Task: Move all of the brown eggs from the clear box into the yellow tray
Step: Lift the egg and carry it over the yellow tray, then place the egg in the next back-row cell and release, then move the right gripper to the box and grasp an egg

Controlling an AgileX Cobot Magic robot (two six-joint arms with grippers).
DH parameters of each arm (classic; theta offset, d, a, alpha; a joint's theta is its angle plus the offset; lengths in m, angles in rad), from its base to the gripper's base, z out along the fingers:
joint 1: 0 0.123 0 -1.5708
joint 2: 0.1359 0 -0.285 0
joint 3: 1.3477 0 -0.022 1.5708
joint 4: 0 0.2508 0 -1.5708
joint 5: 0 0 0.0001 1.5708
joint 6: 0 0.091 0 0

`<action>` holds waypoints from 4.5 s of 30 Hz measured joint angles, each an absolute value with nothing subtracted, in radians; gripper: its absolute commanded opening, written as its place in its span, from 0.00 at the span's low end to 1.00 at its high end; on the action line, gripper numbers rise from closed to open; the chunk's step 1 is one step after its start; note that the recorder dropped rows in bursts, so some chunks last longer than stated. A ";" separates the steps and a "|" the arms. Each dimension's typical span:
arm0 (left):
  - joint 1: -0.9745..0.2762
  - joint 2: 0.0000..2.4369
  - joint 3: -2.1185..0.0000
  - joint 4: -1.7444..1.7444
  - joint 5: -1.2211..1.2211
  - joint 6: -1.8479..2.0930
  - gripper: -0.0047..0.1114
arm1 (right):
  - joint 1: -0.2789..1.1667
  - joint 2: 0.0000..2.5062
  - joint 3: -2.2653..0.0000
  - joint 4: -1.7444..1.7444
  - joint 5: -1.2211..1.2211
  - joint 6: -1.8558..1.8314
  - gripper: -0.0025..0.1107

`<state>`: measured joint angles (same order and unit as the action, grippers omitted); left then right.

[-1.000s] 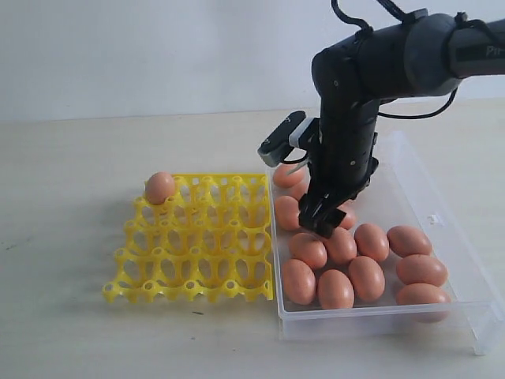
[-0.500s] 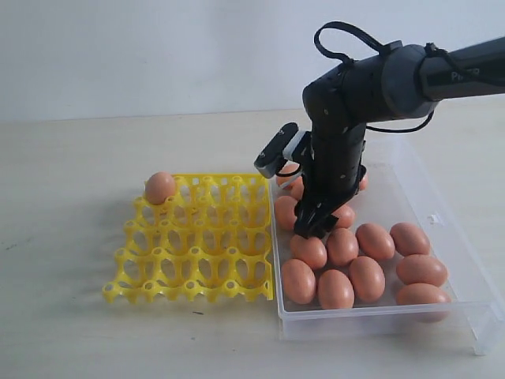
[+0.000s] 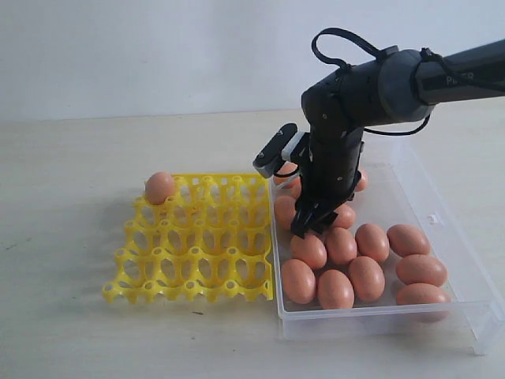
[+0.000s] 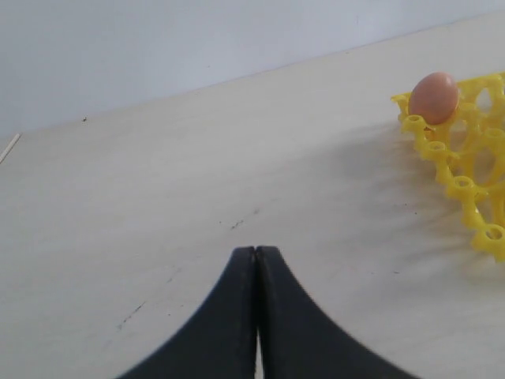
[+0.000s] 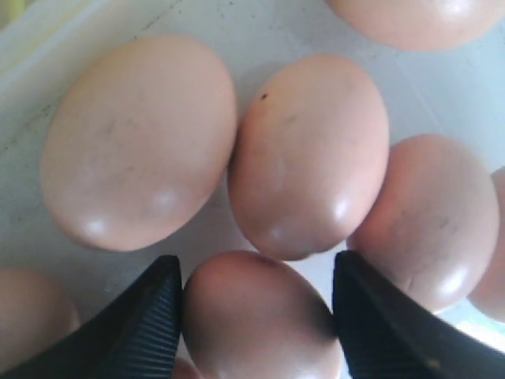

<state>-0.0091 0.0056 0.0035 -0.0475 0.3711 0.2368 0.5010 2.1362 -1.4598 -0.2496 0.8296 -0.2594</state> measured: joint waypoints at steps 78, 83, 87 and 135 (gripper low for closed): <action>-0.009 0.006 0.004 -0.047 0.371 0.237 0.04 | 0.640 2.254 -1.317 -0.392 -0.448 0.710 0.51; -0.009 0.006 0.004 -0.047 0.371 0.237 0.04 | 0.640 2.248 -1.317 -0.392 -0.433 0.672 0.56; -0.009 0.006 0.004 -0.047 0.371 0.237 0.04 | 0.637 2.155 -1.317 -0.394 -0.249 0.614 0.35; -0.009 0.006 0.004 -0.047 0.371 0.237 0.04 | 0.411 2.050 -1.317 -0.328 1.010 -0.016 0.36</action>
